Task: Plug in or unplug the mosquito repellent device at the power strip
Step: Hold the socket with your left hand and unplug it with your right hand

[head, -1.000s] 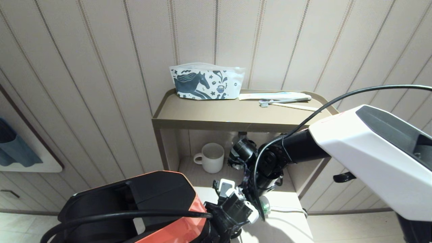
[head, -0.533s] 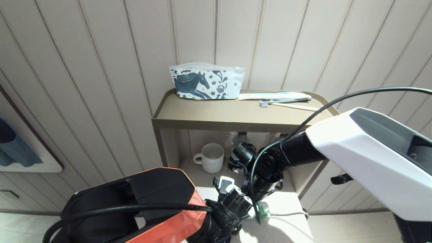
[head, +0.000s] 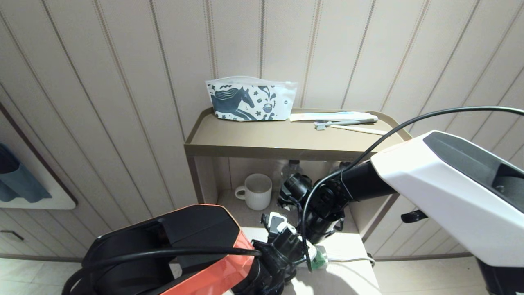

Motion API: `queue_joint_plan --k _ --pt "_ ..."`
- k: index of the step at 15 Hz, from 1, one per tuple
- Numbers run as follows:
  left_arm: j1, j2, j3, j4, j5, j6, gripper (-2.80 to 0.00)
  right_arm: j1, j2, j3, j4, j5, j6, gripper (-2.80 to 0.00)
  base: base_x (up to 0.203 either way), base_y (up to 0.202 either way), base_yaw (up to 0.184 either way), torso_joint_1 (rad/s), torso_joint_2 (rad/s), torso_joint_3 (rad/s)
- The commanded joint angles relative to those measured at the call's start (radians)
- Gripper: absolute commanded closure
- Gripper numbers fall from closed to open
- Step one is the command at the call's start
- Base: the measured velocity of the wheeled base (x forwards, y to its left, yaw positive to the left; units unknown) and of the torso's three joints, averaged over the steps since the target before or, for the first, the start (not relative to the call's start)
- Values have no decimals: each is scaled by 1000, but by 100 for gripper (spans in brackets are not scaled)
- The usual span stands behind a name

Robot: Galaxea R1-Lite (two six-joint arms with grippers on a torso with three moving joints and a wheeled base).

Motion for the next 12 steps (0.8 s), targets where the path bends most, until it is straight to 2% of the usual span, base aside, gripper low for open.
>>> queue_joint_plan --k 1,12 --pt "-1 5 -1 1 3 -2 0 -3 -15 2 5 -4 -1 0 0 0 0 0 0 0" --pt "-2 5 -1 -1 3 1 0 38 1 -17 11 -30 -10 0 0 0 0 0 0 0"
